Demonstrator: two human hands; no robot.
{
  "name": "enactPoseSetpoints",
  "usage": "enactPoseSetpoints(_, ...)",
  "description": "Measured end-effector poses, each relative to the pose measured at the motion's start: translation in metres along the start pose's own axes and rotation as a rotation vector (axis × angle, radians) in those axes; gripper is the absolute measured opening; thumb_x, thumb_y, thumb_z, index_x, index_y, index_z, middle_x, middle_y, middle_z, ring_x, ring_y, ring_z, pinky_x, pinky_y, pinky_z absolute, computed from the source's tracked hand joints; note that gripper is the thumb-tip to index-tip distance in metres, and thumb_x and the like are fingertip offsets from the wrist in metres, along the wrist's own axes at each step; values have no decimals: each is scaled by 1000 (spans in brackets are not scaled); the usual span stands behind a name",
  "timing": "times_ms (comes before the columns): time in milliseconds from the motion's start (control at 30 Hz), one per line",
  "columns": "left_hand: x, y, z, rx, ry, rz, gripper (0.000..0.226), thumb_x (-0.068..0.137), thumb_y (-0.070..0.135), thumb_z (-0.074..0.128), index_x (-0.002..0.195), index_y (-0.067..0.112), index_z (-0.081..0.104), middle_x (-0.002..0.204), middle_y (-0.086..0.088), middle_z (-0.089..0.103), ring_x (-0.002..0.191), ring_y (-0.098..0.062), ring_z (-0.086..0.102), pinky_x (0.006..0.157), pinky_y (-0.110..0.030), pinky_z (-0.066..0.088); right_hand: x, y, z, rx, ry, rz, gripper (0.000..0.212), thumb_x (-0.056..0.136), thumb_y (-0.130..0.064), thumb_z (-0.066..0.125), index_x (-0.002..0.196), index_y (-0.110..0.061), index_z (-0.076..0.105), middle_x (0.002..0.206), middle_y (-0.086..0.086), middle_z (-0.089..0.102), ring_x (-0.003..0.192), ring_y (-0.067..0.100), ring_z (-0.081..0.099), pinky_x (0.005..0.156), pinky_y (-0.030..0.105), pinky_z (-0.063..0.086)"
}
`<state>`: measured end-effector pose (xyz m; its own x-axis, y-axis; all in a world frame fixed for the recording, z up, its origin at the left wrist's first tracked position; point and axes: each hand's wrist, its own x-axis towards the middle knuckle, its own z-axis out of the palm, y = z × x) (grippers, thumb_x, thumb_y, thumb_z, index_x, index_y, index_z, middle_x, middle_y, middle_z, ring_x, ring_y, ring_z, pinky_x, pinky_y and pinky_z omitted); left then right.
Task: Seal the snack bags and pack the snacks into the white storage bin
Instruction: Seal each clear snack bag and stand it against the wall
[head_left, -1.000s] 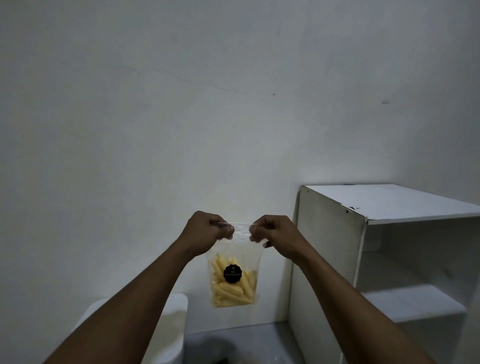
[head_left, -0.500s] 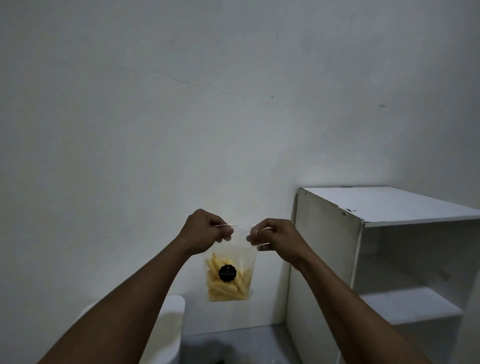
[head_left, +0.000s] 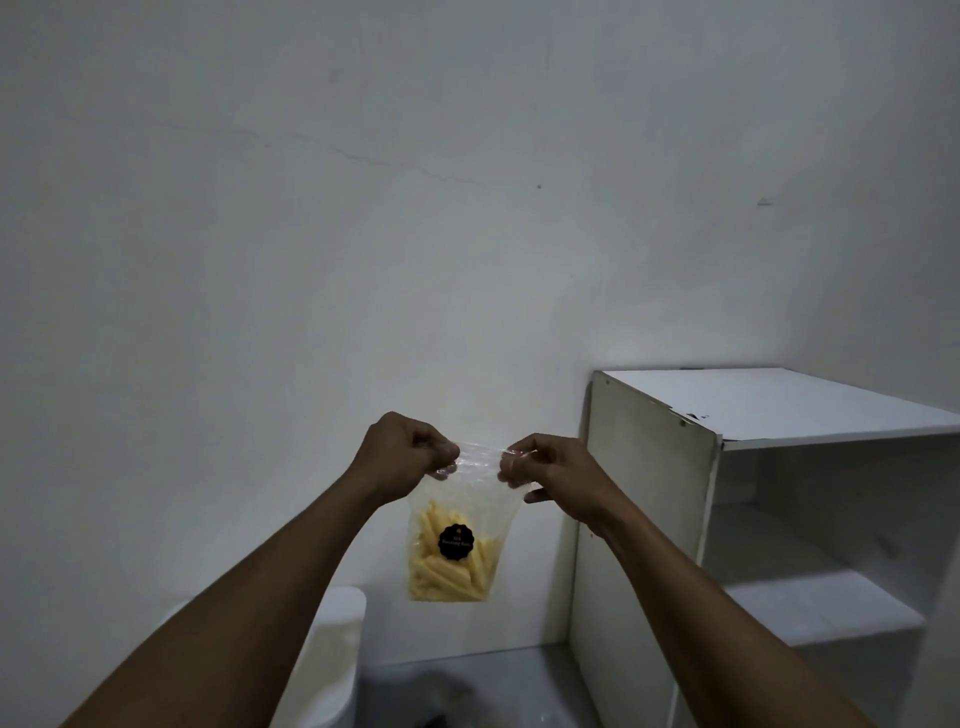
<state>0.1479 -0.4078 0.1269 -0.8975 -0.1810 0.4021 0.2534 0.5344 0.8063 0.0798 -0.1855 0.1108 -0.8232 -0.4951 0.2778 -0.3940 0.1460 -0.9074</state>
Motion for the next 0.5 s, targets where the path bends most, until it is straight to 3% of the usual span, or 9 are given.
enactPoseSetpoints(100, 0, 4, 6, -59, -47, -4, 10, 85, 13, 75, 81, 5, 77, 76, -8, 77, 75, -21, 75, 77, -34, 59, 4, -3, -1, -82, 33, -51, 13, 91, -12, 68, 91, -1, 73, 83, 9, 77, 71, 11, 67, 68, 28, 53)
enactPoseSetpoints(300, 1, 2, 2, -151, -72, -91, 12, 88, 13, 72, 90, 2, 76, 85, -15, 77, 80, -23, 74, 83, -40, 58, 8, 3, -4, 18, 74, -70, 14, 88, -5, 72, 90, 9, 73, 80, 18, 76, 66, 21, 67, 67, 31, 56)
enactPoseSetpoints(500, 4, -3, 0, -81, 38, -29, 12, 86, 14, 74, 82, 4, 78, 76, -9, 77, 76, -25, 76, 85, -41, 60, 10, 5, -1, 131, 38, -46, 12, 90, -3, 69, 96, 6, 71, 89, 23, 74, 65, 16, 69, 66, 25, 57)
